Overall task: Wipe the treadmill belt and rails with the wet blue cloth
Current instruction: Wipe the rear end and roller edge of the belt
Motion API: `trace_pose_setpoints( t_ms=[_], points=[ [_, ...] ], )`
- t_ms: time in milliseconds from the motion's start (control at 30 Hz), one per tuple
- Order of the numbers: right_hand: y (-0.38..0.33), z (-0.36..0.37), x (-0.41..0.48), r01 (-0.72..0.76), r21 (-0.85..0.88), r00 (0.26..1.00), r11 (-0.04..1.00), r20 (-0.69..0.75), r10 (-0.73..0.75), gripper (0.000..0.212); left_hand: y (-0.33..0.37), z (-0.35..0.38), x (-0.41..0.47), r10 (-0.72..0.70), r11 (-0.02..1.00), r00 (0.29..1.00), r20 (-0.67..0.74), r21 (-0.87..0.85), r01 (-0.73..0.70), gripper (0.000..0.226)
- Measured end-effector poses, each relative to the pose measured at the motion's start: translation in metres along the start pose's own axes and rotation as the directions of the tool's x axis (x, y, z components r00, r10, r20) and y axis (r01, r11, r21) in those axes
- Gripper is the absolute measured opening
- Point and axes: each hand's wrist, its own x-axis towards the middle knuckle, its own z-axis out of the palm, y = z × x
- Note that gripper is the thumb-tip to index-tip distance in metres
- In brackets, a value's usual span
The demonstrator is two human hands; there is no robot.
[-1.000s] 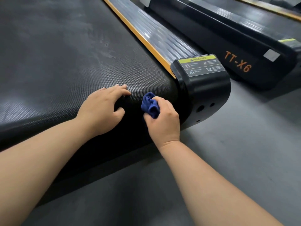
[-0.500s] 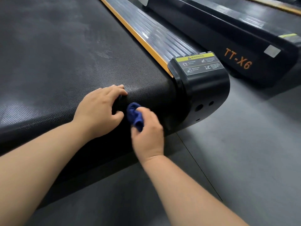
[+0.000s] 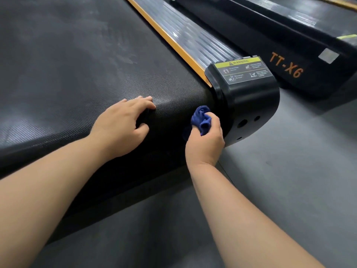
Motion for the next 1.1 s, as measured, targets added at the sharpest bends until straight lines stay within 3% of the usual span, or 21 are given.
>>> trace_pose_setpoints(
  t_ms=[67,133,200,233,300,333,367,400,467,700,833,867,967,1100],
  points=[
    [0.003,-0.005,-0.012,0.15,-0.023,0.98,0.988,0.132,-0.146,0.039,0.001,0.002,-0.001,0.009,0.999,1.0,-0.017,0.031,-0.008,0.055],
    [0.004,-0.005,-0.021,0.131,0.013,0.969,0.991,0.209,-0.131,0.036,0.002,0.003,0.0,0.011,0.998,0.999,-0.032,0.058,-0.009,0.054],
    [0.008,-0.002,-0.016,-0.127,0.07,0.983,0.989,0.144,0.116,0.028,0.004,0.004,0.001,-0.014,0.998,0.999,-0.043,0.063,0.017,0.052],
    [0.012,-0.001,-0.011,-0.308,0.106,0.95,0.945,0.091,0.299,0.024,0.004,0.003,0.002,-0.022,0.998,0.999,-0.047,0.059,0.024,0.051],
    [0.021,-0.001,-0.001,-0.644,0.277,0.754,0.713,0.071,0.653,0.015,0.003,0.002,0.001,-0.005,0.999,0.999,-0.04,0.045,0.007,0.051],
    [0.02,-0.002,0.004,-0.737,0.394,0.642,0.549,0.157,0.75,0.008,0.002,0.002,0.0,0.008,0.999,1.0,-0.029,0.039,-0.007,0.052],
    [0.018,-0.003,0.01,-0.769,0.502,0.569,0.397,0.254,0.782,0.016,0.0,0.001,-0.001,0.017,0.999,1.0,-0.015,0.036,-0.017,0.053],
    [0.015,-0.002,0.019,-0.765,0.585,0.532,0.271,0.337,0.777,0.023,-0.001,0.001,-0.001,0.025,0.999,1.0,-0.002,0.033,-0.025,0.054],
    [0.003,0.0,0.033,-0.735,0.665,0.53,0.133,0.442,0.723,0.026,-0.002,0.001,0.0,0.032,0.999,0.999,0.011,0.026,-0.032,0.055],
    [0.009,-0.001,0.029,-0.87,0.465,0.448,0.166,0.604,0.659,0.015,0.001,0.008,-0.001,0.028,0.991,0.998,-0.053,0.135,-0.02,0.045],
    [0.011,0.01,0.009,-0.913,0.17,0.379,0.37,0.687,0.62,0.021,0.008,0.007,-0.002,0.03,0.983,0.995,-0.093,0.185,-0.012,0.057],
    [0.011,0.016,0.001,-0.918,0.143,0.359,0.37,0.697,0.621,0.017,0.008,0.007,-0.003,0.026,0.982,0.995,-0.094,0.187,-0.008,0.058],
    [0.014,0.023,-0.005,-0.934,0.213,0.352,0.286,0.677,0.646,0.014,0.006,0.006,-0.002,0.011,0.988,0.998,-0.061,0.156,-0.001,0.059],
    [0.012,0.017,0.018,-0.872,0.418,0.46,0.255,0.516,0.723,0.02,-0.001,0.003,-0.003,0.035,0.992,0.999,-0.003,0.124,-0.034,0.062]
  ],
)
